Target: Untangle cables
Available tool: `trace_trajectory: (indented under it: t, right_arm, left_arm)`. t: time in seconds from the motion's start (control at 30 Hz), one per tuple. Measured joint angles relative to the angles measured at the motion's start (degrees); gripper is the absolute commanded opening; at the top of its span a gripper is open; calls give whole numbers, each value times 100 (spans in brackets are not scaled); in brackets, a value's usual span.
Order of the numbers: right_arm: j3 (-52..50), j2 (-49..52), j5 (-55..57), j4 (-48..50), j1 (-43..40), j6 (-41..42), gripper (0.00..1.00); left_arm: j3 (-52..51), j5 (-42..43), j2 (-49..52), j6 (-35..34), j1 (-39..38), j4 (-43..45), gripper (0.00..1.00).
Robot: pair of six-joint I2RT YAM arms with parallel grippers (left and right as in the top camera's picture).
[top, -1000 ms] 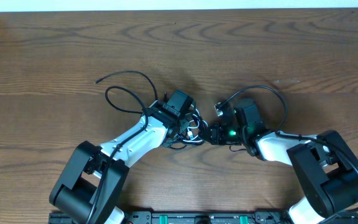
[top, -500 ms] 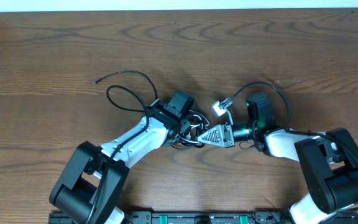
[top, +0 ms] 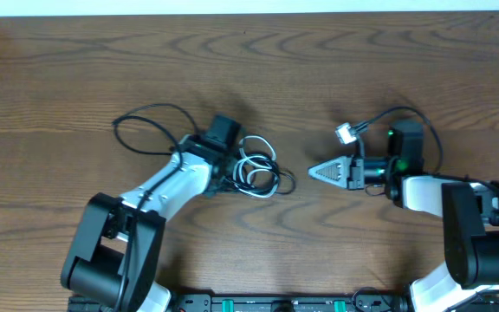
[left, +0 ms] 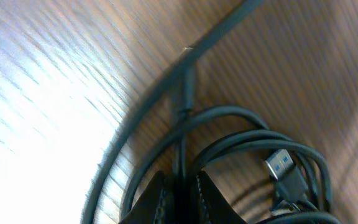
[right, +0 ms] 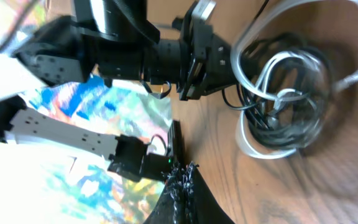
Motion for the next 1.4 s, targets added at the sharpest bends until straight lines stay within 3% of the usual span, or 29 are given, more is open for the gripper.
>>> trace_trajectory:
  t: [0.23, 0.3, 0.33, 0.37, 0.53, 0.8, 0.93, 1.4]
  right_arm:
    - [0, 0, -127, 2, -715, 13, 1]
    - [0, 0, -76, -11, -811, 44, 12]
    - [0, 0, -11, -61, -809, 68, 27]
    - [2, 0, 81, -111, -776, 90, 35]
    - [2, 0, 863, -195, -282, 22, 49]
    - [2, 0, 2658, -208, 1128, -118, 51]
    - [2, 0, 3298, -219, 1401, -138, 47]
    - [4, 0, 3471, -1200, 1537, -280, 40]
  left_arm:
    - [0, -116, 2, 20, 560, -367, 13]
    - [0, -31, 2, 116, 588, -348, 12]
    - [0, 74, 2, 205, 588, -286, 12]
    - [-2, 203, 2, 326, 579, -166, 12]
    - [-4, 702, 2, 693, 415, 109, 13]
    - [-4, 1204, 2, 866, 39, 111, 13]
    - [-4, 1292, 2, 881, -68, 111, 13]
    - [-4, 1314, 2, 881, -72, 184, 13]
